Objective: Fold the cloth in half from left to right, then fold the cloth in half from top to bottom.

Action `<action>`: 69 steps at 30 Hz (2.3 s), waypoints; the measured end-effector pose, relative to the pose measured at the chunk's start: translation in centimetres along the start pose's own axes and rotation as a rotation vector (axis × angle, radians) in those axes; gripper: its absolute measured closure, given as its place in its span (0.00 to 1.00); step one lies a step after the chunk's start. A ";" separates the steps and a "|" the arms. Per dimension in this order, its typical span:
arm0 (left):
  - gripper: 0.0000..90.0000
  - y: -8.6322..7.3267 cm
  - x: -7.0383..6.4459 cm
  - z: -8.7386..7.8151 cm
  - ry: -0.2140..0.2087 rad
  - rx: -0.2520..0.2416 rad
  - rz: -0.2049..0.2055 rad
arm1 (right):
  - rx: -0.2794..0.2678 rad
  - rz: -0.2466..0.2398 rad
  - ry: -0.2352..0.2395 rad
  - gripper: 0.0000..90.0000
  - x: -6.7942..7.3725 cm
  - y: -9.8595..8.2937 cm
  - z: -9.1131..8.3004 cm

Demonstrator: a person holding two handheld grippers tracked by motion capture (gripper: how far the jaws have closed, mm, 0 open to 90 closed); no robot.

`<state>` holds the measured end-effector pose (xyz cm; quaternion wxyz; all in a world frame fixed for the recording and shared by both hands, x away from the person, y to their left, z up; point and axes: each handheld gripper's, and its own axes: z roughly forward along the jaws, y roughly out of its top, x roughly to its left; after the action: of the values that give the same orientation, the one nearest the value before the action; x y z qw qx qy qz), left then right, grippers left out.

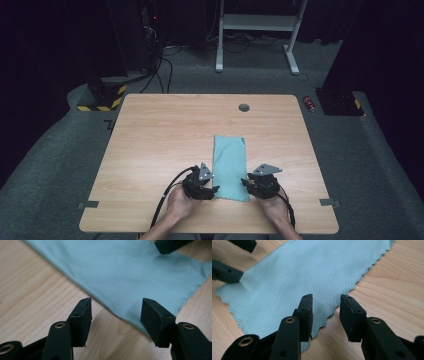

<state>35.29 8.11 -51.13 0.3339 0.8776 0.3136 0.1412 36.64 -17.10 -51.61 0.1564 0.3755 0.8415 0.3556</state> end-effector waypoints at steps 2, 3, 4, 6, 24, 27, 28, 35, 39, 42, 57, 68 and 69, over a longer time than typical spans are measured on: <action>0.47 -0.4 -0.2 -0.1 0.008 -0.008 0.004 | -0.003 -0.002 -0.001 0.70 0.0 0.0 -0.1; 0.47 -0.5 -0.3 -0.2 0.014 -0.007 0.004 | -0.007 -0.004 0.000 0.70 0.0 0.0 -0.1; 0.48 -0.6 -0.4 -0.3 0.020 -0.004 0.009 | -0.007 -0.004 -0.001 0.70 0.1 0.1 -0.1; 0.49 -0.6 -0.4 -0.4 0.021 0.001 0.007 | -0.003 -0.008 0.000 0.70 0.1 0.2 0.0; 0.48 -2.7 -0.4 -1.9 -0.011 -0.032 -0.044 | -0.028 0.019 0.033 0.66 0.0 -0.5 -0.6; 0.48 -2.6 -0.8 -2.1 -0.021 -0.054 -0.034 | -0.027 0.020 0.044 0.68 0.3 -0.9 -1.0; 0.48 -2.5 -0.9 -2.2 -0.027 -0.063 -0.032 | -0.029 0.015 0.044 0.68 0.5 -1.1 -1.1; 0.48 -1.2 -1.1 -1.5 -0.054 -0.087 -0.055 | -0.040 0.023 0.040 0.71 0.8 -1.9 -1.7; 0.49 -1.0 -1.0 -0.6 -0.038 -0.067 -0.063 | -0.037 0.021 0.044 0.71 0.9 -2.1 -1.7; 0.49 -1.3 -1.2 -0.3 -0.029 -0.053 -0.055 | -0.034 0.015 0.044 0.70 1.0 -2.2 -1.7; 0.49 -2.5 -2.2 -2.2 -0.055 -0.098 -0.017 | -0.069 -0.077 0.079 0.70 3.0 -2.8 -2.9; 0.50 -3.0 -2.5 -2.1 -0.073 -0.104 0.016 | -0.069 -0.109 0.094 0.71 3.5 -3.7 -3.4; 0.50 -3.0 -2.5 -2.1 -0.075 -0.105 0.016 | -0.064 -0.109 0.093 0.71 3.5 -3.8 -3.4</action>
<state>31.05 9.24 -51.73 0.3898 0.8661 0.2860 0.1273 30.49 -17.87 -51.97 0.1481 0.3068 0.8553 0.3904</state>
